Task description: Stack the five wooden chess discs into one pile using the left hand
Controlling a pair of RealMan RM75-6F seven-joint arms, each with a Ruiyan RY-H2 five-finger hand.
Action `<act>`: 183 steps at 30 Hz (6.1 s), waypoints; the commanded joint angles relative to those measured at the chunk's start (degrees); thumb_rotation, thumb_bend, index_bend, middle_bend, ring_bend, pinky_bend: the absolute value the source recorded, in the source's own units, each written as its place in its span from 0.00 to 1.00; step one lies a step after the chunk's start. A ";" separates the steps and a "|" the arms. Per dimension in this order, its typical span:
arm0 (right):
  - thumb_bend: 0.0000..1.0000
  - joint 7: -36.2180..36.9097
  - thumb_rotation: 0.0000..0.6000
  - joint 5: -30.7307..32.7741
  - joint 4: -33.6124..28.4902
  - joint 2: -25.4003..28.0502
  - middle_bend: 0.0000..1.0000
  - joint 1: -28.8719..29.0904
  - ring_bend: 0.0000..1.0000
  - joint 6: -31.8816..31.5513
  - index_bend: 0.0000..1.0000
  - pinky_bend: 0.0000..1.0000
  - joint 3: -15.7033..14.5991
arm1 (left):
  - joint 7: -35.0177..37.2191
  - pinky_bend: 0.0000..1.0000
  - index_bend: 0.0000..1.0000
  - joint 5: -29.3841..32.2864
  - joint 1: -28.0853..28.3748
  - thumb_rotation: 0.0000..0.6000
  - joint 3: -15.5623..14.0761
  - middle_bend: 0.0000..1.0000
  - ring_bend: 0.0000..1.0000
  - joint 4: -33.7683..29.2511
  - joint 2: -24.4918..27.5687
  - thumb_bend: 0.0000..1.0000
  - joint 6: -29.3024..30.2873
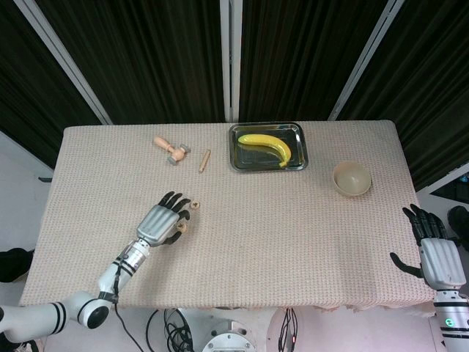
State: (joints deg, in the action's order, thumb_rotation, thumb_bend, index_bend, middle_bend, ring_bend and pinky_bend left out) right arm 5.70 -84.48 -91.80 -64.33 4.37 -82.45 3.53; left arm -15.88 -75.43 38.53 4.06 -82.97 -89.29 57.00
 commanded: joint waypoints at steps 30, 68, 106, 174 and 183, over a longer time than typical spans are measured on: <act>0.17 2.87 1.00 -0.09 0.18 0.96 0.00 -0.14 0.00 0.03 0.00 0.00 0.03 | -39.00 0.00 0.32 43.24 16.16 1.00 12.77 0.10 0.00 2.91 -16.24 0.32 5.44; 0.17 3.31 1.00 0.08 0.30 1.23 0.00 -0.16 0.00 0.20 0.00 0.00 0.07 | -34.84 0.00 0.41 43.25 16.05 1.00 10.44 0.12 0.00 8.14 -17.03 0.33 5.63; 0.17 3.10 1.00 -0.70 0.02 1.16 0.00 -0.34 0.00 -0.24 0.00 0.00 -0.27 | -37.15 0.00 0.49 41.30 10.66 1.00 7.26 0.12 0.00 -22.99 0.73 0.32 14.93; 0.18 2.65 1.00 0.50 -0.28 1.58 0.00 -0.74 0.00 -0.27 0.00 0.00 0.18 | -27.82 0.00 0.32 30.61 5.32 1.00 2.38 0.12 0.00 -16.70 -1.95 0.33 12.34; 0.18 2.81 1.00 0.49 -0.08 1.52 0.00 -0.62 0.00 0.01 0.00 0.00 0.15 | -28.31 0.00 0.32 28.68 4.43 1.00 2.65 0.12 0.00 -20.89 0.22 0.32 14.96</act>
State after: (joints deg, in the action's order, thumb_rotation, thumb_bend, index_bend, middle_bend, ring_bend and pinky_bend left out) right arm 8.52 -83.99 -91.88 -62.80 3.75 -82.44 3.68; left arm -43.90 -46.01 43.42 6.86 -102.24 -90.09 70.93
